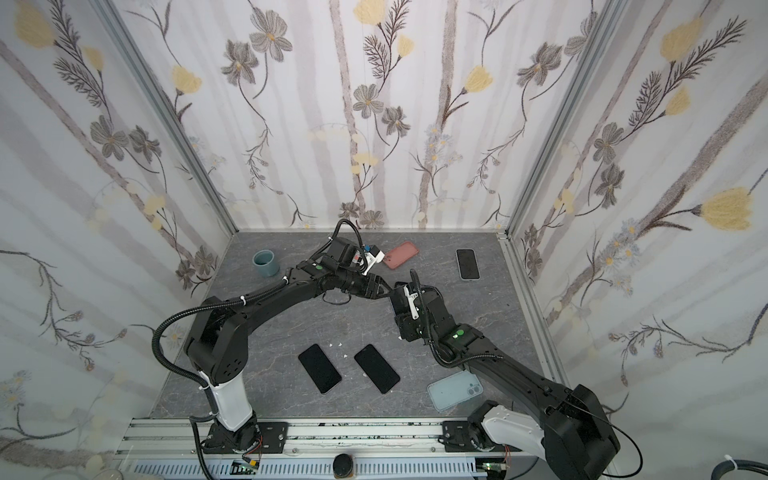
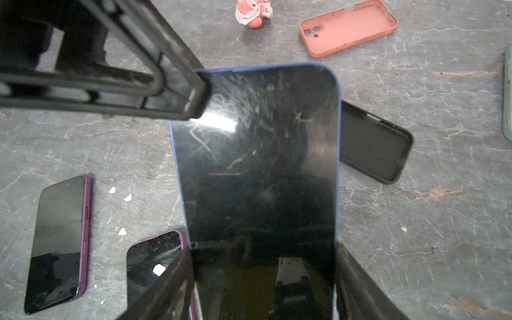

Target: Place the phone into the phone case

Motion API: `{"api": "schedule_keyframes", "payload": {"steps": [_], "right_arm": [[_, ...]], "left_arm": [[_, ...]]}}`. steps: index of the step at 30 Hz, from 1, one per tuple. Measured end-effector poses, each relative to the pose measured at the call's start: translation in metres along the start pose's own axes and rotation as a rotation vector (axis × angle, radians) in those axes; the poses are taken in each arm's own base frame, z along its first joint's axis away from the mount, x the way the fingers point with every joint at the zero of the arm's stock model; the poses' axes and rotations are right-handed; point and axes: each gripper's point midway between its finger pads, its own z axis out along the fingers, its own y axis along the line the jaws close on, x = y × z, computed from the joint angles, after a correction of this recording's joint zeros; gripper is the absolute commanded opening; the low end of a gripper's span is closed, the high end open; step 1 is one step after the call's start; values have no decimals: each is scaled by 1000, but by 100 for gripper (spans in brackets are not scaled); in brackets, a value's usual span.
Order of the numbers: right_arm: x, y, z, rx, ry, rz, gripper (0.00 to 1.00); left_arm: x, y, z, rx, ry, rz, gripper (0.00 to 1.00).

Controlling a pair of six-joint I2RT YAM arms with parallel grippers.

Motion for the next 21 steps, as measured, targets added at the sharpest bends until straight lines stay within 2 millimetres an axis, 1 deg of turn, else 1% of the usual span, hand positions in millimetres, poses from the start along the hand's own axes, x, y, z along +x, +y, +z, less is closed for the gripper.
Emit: {"api": "schedule_keyframes", "payload": {"steps": [3, 9, 11, 12, 13, 15, 17, 20, 21], "right_arm": [[0, 4, 1, -15, 4, -7, 57], [-3, 8, 2, -23, 8, -11, 57], [-3, 8, 3, -23, 13, -11, 57], [-4, 8, 2, -23, 12, -12, 57], [-5, 9, 2, -23, 9, -12, 57], [-6, 9, 2, -22, 8, -12, 57], [-7, 8, 2, -19, 5, -14, 57], [-8, 9, 1, -17, 5, -16, 57], [-9, 9, 1, -16, 5, -16, 57]], "left_arm": [[0, -3, 0, 15, 5, 0, 27], [-1, -12, -2, 57, 12, 5, 1], [-1, -17, -3, 78, 15, 16, 0], [-1, -17, -4, 78, 14, 16, 3], [-2, -17, -4, 79, 12, 17, 7], [-3, -17, -4, 80, 10, 17, 11], [-3, -17, -4, 78, 9, 15, 9], [-4, -19, -6, 83, 6, 12, 0], [-4, -21, -7, 86, 4, 24, 0]]}}
